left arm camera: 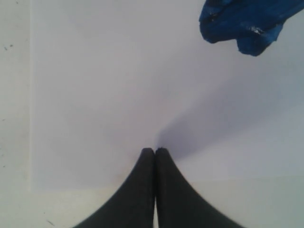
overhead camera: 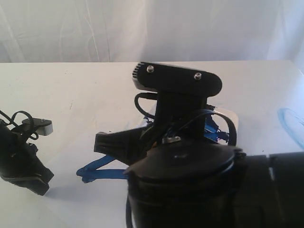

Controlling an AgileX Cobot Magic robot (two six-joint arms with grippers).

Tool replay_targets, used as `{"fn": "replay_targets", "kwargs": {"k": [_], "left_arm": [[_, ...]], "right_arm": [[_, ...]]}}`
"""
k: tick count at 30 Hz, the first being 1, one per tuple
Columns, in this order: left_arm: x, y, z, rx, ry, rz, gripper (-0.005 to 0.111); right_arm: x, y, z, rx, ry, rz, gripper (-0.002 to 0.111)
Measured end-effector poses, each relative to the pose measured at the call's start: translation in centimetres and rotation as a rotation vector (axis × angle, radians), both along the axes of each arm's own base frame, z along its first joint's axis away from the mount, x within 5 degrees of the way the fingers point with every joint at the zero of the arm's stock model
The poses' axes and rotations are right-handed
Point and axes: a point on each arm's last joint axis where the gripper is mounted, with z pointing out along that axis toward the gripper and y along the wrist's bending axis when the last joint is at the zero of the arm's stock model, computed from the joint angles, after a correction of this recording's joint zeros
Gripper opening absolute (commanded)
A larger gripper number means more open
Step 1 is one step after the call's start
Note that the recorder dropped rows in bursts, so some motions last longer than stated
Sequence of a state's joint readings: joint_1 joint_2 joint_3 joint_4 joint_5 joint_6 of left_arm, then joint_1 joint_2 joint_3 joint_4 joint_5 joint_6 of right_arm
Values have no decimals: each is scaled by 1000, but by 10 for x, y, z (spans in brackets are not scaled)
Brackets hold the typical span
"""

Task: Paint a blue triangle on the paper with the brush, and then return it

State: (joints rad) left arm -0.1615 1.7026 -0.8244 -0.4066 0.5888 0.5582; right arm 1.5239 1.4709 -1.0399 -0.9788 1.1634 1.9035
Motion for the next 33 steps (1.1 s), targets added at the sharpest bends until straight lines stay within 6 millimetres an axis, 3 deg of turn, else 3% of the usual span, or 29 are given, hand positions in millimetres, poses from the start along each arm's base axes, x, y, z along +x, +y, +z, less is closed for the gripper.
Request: {"fn": "replay_targets", "kwargs": {"k": [6, 14, 19, 23, 29, 33], "left_arm": [[0, 0, 0, 0, 2, -1, 0], [11, -5, 22, -34, 3, -39, 0], [13, -6, 55, -55, -86, -48, 0], [4, -4, 89, -72, -215, -29, 0], [-34, 2, 158, -111, -495, -24, 0], [-69, 8, 197, -138, -674, -26, 0]], "right_arm": [[0, -10, 29, 135, -48, 70, 0], [5, -61, 83, 218, -194, 39, 0], [10, -100, 113, 255, -293, 44, 0], [17, -138, 131, 281, -342, -3, 0], [15, -194, 153, 317, -411, -47, 0], [13, -209, 163, 301, -440, -40, 0]]}}
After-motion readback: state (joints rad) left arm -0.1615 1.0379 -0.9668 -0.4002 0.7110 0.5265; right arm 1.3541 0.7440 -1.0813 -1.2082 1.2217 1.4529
